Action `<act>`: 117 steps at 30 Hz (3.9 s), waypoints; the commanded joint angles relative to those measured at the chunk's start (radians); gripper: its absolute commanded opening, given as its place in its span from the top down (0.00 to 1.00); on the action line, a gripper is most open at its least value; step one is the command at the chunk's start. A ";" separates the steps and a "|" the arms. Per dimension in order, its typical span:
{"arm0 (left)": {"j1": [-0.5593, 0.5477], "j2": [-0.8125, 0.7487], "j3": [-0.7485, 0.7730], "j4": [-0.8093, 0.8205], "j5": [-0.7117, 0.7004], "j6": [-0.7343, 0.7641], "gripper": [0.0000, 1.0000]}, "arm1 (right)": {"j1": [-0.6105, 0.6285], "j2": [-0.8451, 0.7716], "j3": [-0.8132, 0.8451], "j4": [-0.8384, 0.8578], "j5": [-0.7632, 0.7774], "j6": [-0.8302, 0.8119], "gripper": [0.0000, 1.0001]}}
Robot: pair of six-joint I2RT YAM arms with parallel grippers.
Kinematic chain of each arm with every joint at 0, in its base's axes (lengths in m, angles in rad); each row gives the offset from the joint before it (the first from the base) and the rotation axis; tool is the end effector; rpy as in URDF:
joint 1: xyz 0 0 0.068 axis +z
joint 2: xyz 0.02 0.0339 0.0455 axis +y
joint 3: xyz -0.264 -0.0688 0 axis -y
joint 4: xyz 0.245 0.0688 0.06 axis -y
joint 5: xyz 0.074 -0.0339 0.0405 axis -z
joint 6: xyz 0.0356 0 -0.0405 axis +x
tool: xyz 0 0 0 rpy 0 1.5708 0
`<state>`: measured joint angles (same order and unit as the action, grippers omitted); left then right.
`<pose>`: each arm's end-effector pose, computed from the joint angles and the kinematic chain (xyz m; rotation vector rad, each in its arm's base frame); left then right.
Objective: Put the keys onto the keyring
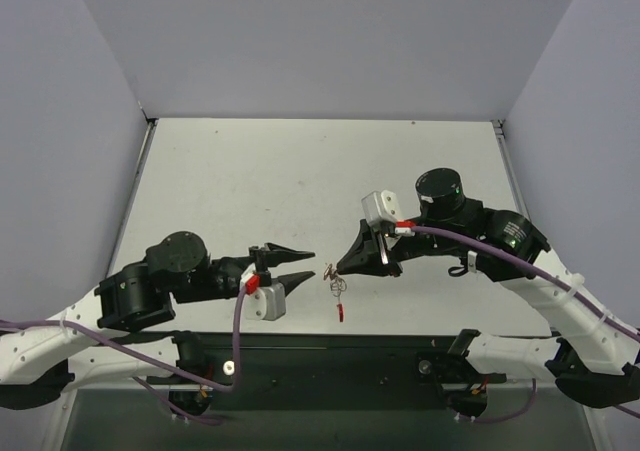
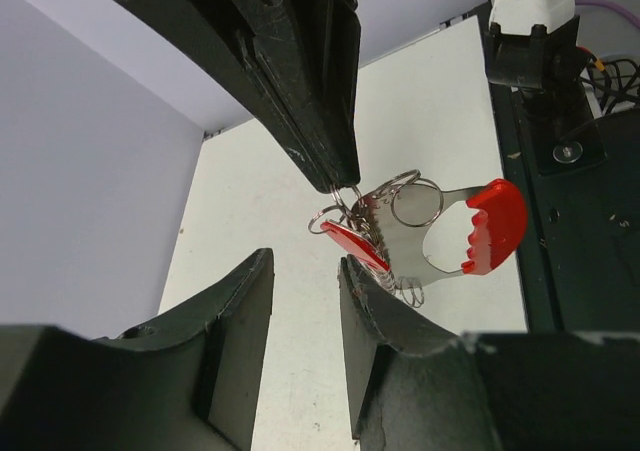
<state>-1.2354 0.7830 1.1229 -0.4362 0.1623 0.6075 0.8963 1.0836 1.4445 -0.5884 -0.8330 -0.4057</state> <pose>0.0448 -0.1459 0.4275 1.4279 0.9266 -0.6073 0.1042 0.1725 0.4673 -1.5503 1.0193 1.0890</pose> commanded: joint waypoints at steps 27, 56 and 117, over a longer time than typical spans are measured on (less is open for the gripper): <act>0.001 0.107 0.107 -0.035 0.074 0.072 0.59 | -0.004 0.016 0.045 -0.013 -0.063 -0.042 1.00; -0.001 0.110 0.104 -0.035 0.092 0.055 1.00 | -0.005 0.012 0.044 0.002 -0.011 -0.019 1.00; -0.001 0.145 0.081 -0.110 0.051 0.001 1.00 | -0.034 -0.001 0.019 0.173 0.160 0.139 1.00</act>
<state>-1.2339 0.9081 1.1870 -0.5083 0.1783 0.6292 0.8783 1.0977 1.4509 -0.5358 -0.7166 -0.2756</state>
